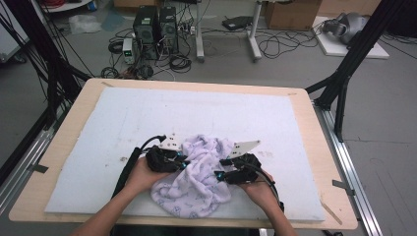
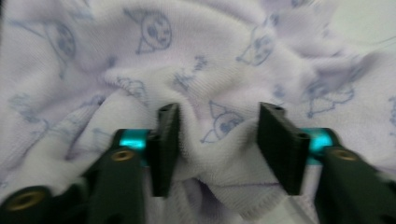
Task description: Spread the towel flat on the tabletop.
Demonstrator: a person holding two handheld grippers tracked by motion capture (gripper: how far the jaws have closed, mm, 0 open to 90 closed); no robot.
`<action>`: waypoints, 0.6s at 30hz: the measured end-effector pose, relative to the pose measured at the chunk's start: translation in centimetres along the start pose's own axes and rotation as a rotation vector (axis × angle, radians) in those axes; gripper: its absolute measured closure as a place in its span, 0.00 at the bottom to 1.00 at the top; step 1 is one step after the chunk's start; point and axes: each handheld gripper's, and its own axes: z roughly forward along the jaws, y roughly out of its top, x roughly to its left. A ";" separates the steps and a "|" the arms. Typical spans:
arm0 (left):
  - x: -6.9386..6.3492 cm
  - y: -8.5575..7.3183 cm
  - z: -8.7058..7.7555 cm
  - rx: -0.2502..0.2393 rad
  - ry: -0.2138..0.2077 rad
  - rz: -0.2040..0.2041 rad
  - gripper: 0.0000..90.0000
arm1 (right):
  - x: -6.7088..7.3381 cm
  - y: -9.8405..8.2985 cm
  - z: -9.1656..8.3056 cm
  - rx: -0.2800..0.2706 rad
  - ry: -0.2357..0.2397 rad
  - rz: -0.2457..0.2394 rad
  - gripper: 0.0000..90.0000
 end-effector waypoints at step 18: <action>-1.6 -5.0 -11.5 -0.067 0.152 0.009 0.94 | 4.0 1.5 -1.4 -0.065 0.147 -0.112 0.96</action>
